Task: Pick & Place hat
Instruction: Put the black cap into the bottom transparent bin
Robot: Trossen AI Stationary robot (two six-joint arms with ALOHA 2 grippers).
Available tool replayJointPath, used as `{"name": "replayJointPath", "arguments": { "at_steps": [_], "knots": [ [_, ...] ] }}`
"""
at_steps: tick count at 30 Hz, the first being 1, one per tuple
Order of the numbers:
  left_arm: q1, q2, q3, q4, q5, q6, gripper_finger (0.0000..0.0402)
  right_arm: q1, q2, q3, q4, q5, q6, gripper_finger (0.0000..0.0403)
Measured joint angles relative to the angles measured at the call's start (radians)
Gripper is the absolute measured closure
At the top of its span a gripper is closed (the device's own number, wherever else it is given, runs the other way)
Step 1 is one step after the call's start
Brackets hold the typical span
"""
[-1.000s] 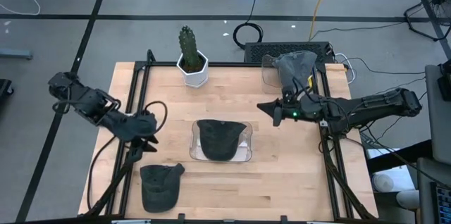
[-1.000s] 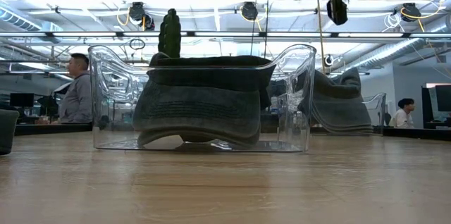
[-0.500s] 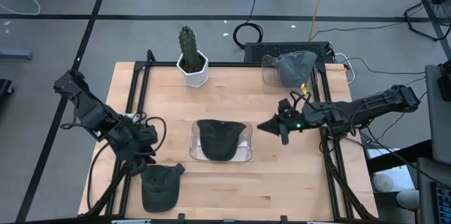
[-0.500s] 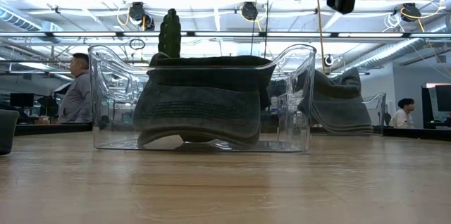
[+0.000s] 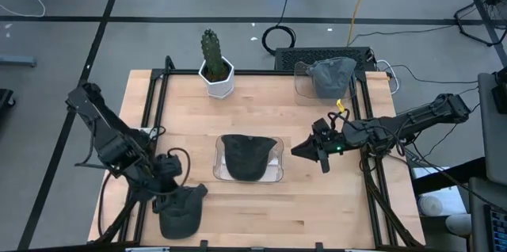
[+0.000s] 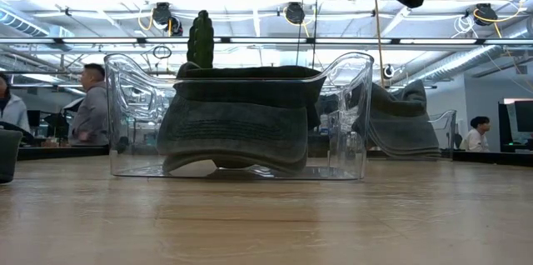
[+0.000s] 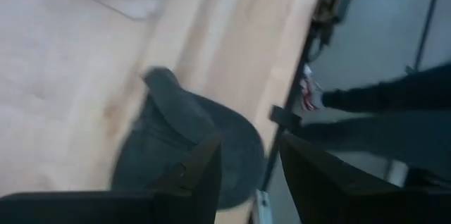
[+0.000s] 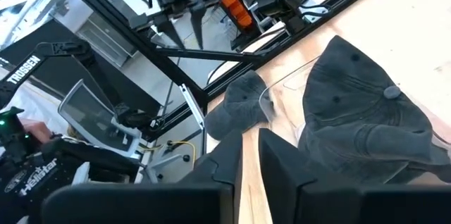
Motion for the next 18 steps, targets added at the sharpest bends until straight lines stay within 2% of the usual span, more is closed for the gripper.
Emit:
{"name": "replayJointPath", "arguments": {
  "at_steps": [7,13,18],
  "knots": [
    [-0.016,0.044,0.000,0.034,0.190,0.039,0.0250,0.000,0.000,0.000,0.001,0.004,-0.005,0.0348],
    [-0.050,0.050,0.000,0.069,0.196,0.064,0.0240,-0.002,0.000,0.000,0.001,0.089,-0.023,0.0344],
    [-0.074,0.050,0.000,0.030,0.178,0.083,0.0196,-0.018,0.000,0.000,0.001,0.132,-0.043,0.0343]
  ]
}}
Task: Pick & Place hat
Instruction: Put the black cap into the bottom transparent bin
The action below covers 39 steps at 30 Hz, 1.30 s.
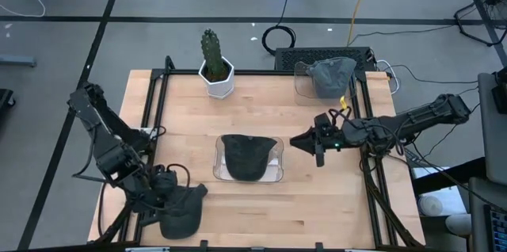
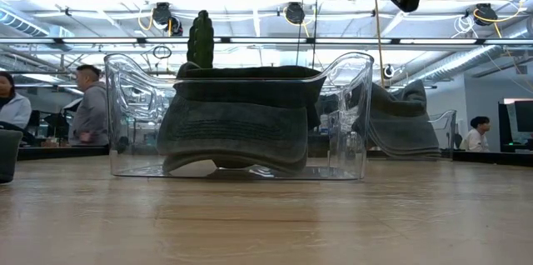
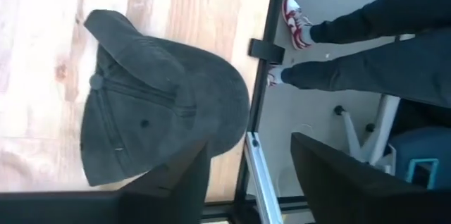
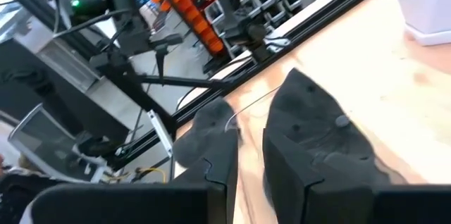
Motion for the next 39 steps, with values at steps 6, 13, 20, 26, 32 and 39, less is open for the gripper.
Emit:
{"name": "replayJointPath", "arguments": {
  "at_steps": [6,13,20,26,32,39],
  "knots": [
    [-0.009,0.001,0.000,-0.002,-0.067,0.011,0.0133,-0.035,0.000,0.000,-0.001,0.000,0.000,0.0343],
    [-0.009,0.031,-0.046,0.081,-0.052,0.043,0.0120,-0.044,0.000,0.000,-0.001,0.000,0.007,0.0343],
    [-0.010,0.085,-0.073,0.108,-0.051,0.035,0.0153,-0.044,0.000,0.000,-0.001,0.000,0.007,0.0344],
    [-0.010,0.098,-0.073,0.118,-0.043,-0.006,0.0160,-0.044,0.000,0.000,-0.001,0.000,0.008,0.0344],
    [-0.010,0.098,-0.073,0.116,-0.043,-0.017,0.0160,-0.044,0.000,0.000,-0.001,0.000,0.007,0.0344],
    [-0.010,0.098,-0.074,0.076,-0.044,0.029,0.0160,-0.044,0.000,0.000,-0.008,-0.001,0.007,0.0344]
  ]
}}
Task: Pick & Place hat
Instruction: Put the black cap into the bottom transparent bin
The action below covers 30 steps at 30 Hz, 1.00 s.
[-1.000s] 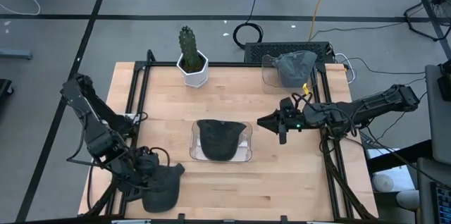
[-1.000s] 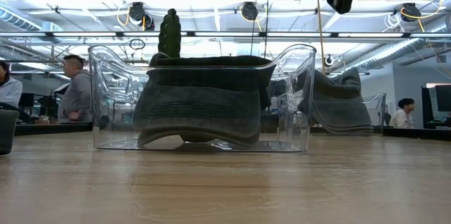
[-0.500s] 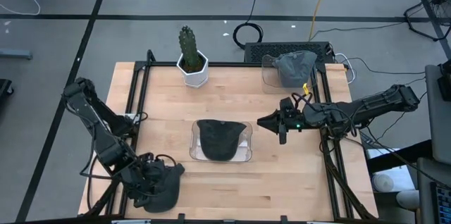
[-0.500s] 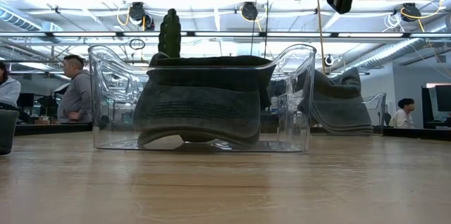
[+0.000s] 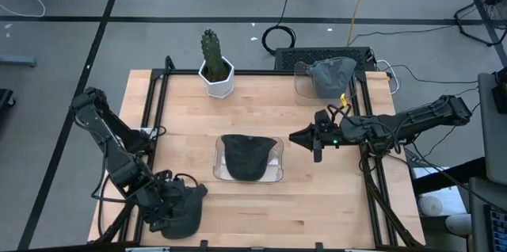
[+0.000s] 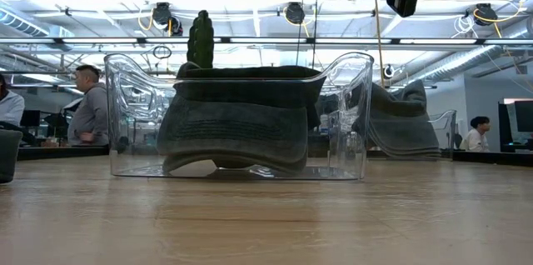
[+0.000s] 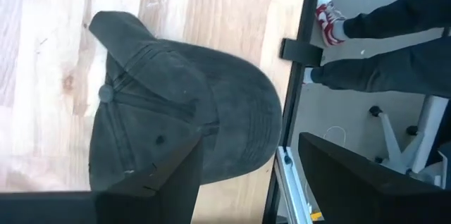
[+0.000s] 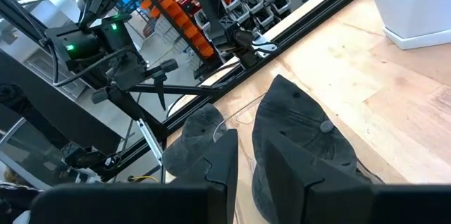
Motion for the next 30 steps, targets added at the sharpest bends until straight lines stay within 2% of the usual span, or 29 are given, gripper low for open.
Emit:
{"name": "replayJointPath", "arguments": {
  "at_steps": [8,14,22,27,30],
  "knots": [
    [0.000,0.000,-0.090,0.064,0.052,-0.065,0.0160,0.000,0.000,0.000,-0.023,0.000,0.000,0.0344],
    [-0.001,0.000,-0.153,0.141,0.065,-0.021,0.0160,0.000,0.000,0.000,-0.023,-0.001,0.026,0.0344],
    [-0.002,0.000,-0.245,0.158,0.066,-0.020,0.0160,0.000,0.000,0.000,-0.023,-0.001,0.031,0.0344],
    [-0.012,0.000,-0.288,0.265,0.079,-0.002,0.0160,0.000,0.000,0.000,-0.024,-0.001,0.053,0.0344],
    [-0.028,0.000,-0.295,0.274,0.069,0.009,0.0160,0.000,0.000,0.000,-0.023,-0.001,0.053,0.0344]
  ]
}}
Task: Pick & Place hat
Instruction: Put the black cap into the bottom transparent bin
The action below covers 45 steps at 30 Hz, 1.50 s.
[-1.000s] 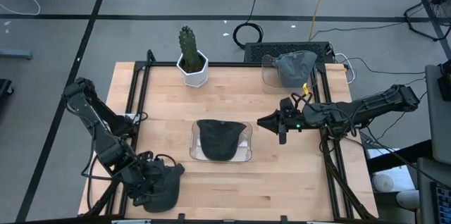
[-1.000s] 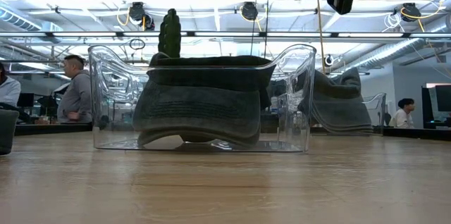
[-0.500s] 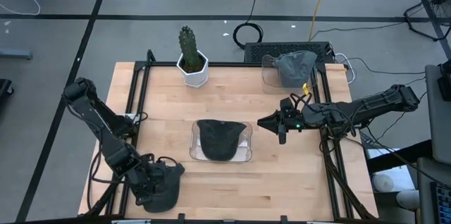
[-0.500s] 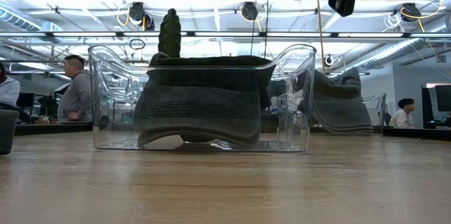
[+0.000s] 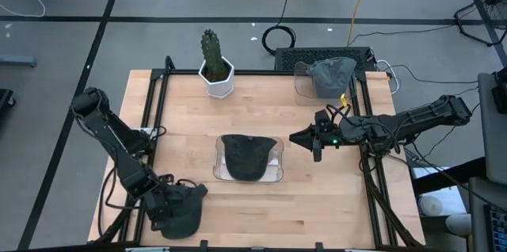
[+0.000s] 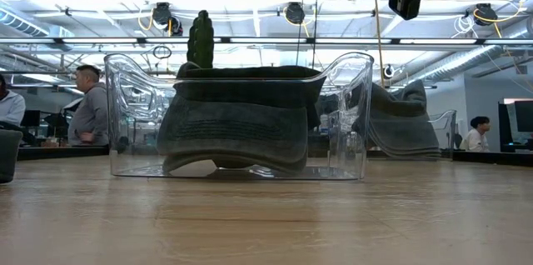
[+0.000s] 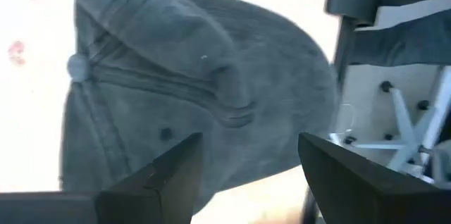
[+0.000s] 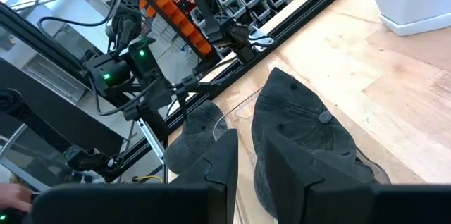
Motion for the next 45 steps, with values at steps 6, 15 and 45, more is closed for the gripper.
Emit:
{"name": "replayJointPath", "arguments": {
  "at_steps": [6,15,45],
  "knots": [
    [-0.025,0.000,-0.046,-0.005,-0.016,-0.047,0.0160,0.000,0.000,0.000,-0.001,0.000,0.000,0.0344],
    [-0.046,0.000,-0.094,0.103,-0.017,-0.090,0.0160,0.000,0.000,0.000,-0.009,0.002,0.000,0.0344],
    [-0.077,0.122,-0.093,0.258,0.064,-0.119,0.0350,0.000,0.000,0.000,-0.016,0.006,0.024,0.0344]
  ]
}}
